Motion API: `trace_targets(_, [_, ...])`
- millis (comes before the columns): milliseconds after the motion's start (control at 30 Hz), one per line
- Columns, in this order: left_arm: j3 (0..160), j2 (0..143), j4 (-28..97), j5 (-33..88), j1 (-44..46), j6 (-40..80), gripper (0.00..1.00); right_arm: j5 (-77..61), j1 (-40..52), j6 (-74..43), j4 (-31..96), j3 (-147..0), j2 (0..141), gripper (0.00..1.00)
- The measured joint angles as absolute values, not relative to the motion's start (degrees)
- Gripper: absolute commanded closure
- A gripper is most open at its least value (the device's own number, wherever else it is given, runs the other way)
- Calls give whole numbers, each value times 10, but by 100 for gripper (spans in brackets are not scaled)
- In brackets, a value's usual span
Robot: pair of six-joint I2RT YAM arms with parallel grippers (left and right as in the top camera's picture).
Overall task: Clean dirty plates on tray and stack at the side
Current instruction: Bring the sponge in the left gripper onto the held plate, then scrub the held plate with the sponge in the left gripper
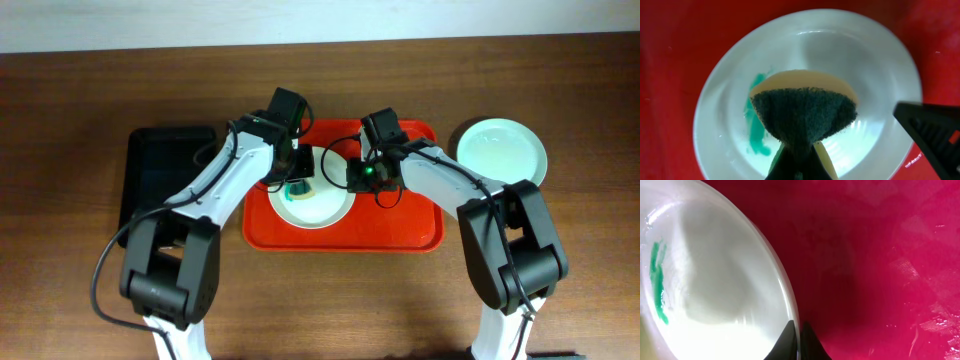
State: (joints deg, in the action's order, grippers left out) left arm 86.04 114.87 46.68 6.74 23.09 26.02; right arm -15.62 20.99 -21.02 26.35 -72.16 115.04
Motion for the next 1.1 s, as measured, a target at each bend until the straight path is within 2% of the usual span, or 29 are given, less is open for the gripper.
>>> trace_targets(367, [861, 1217, 401, 141, 229, 269, 100, -157, 210, -212, 266, -722, 1151, 96])
trace_targets(600, [879, 1221, 441, 37, 244, 269, 100, -163, 211, -213, 265, -722, 1152, 96])
trace_targets(833, [902, 1231, 512, -146, 246, 268, 100, -166, 211, -213, 265, -723, 1153, 96])
trace_targets(1000, [941, 1247, 554, -174, 248, 268, 100, -166, 213, -213, 263, -723, 1154, 96])
trace_targets(1100, [963, 1252, 563, -134, 242, 268, 100, -166, 213, -213, 263, -723, 1154, 96])
